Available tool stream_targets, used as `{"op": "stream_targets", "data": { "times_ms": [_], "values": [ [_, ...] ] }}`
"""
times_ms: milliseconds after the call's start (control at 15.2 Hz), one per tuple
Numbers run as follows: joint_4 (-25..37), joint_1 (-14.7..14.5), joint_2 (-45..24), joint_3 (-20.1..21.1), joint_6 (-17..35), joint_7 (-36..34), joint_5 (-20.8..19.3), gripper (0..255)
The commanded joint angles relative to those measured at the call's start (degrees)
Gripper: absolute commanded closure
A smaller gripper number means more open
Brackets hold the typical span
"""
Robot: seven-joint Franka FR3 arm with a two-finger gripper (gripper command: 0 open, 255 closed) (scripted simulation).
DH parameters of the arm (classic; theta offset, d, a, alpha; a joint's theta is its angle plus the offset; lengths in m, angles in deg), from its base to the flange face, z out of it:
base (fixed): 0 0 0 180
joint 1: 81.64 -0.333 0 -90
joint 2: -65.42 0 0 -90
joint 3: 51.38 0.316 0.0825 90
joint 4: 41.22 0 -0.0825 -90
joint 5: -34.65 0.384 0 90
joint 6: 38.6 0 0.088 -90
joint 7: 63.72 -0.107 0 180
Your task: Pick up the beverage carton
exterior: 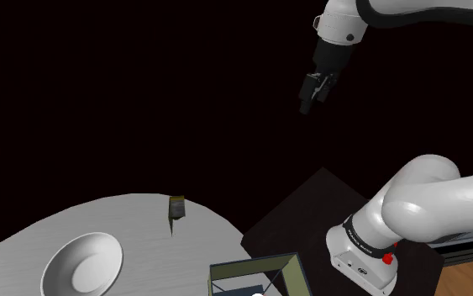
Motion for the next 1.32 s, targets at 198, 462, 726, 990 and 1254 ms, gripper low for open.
{"op": "stream_targets", "data": {
  "times_ms": [198, 462, 726, 990, 1254],
  "values": [
    [-3.1, -1.0, -0.8, 3.3, 4.3, -4.2, 2.4, 0],
    [-6.1, -2.3, -3.3, 7.8, 10.5, -9.6, 5.4, 0],
    [-7.8, -3.5, -7.5, 12.6, 17.2, -15.1, 8.0, 0],
    [-8.0, -4.2, -13.4, 17.5, 24.1, -20.8, 9.7, 0],
    [-6.9, -4.1, -20.7, 22.5, 31.1, -27.1, 9.7, 0]
  ]
}}
